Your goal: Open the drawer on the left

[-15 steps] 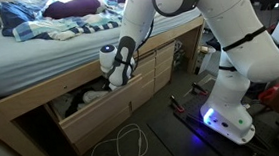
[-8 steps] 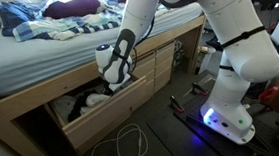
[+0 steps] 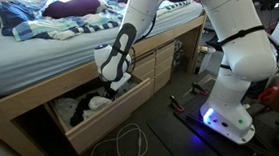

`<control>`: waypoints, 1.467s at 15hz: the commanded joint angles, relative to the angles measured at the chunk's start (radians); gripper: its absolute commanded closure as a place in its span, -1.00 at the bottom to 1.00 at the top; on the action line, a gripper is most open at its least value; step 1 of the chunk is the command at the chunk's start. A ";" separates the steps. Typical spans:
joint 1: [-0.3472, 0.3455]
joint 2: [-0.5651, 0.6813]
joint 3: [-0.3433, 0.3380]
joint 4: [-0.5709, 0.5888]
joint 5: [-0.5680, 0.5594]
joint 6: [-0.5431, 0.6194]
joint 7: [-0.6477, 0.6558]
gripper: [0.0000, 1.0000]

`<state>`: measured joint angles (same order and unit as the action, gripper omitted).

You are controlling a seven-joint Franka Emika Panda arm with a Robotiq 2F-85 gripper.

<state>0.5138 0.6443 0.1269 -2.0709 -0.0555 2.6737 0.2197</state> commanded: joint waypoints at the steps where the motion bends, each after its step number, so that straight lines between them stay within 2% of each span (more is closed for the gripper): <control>1: -0.115 -0.058 0.118 -0.084 0.023 0.010 -0.150 1.00; 6: -0.230 -0.074 0.217 -0.141 0.043 -0.016 -0.301 1.00; 11: -0.295 -0.097 0.285 -0.178 0.069 -0.077 -0.403 1.00; 14: -0.304 -0.123 0.303 -0.186 0.074 -0.150 -0.439 1.00; 19: -0.276 -0.172 0.291 -0.194 0.066 -0.245 -0.435 1.00; 22: -0.257 -0.210 0.280 -0.202 0.056 -0.254 -0.414 1.00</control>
<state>0.2378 0.5108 0.4173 -2.2360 -0.0136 2.4468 -0.1934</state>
